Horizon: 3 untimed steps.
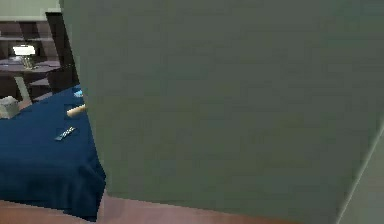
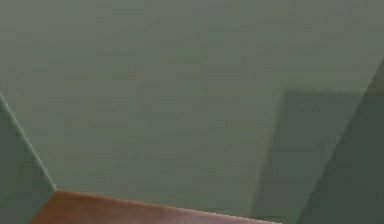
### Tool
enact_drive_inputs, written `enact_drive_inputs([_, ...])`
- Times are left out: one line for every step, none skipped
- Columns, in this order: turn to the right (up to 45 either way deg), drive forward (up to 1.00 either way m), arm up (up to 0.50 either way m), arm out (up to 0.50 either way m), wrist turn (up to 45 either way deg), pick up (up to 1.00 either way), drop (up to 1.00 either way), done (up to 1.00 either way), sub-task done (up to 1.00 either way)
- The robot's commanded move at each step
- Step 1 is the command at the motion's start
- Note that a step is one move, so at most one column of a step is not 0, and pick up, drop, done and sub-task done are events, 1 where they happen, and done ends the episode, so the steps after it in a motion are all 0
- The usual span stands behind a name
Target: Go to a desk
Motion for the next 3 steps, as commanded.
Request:
enact_drive_inputs([0.0, 0.05, 0.0, 0.0, 0.0, 0.0, 0.0, 0.0, 0.0])
enact_drive_inputs([6.0, 0.0, 0.0, 0.0, 0.0, 0.0, 0.0, 0.0, 0.0])
enact_drive_inputs([0.0, 0.25, 0.0, 0.0, 0.0, 0.0, 0.0, 0.0, 0.0])
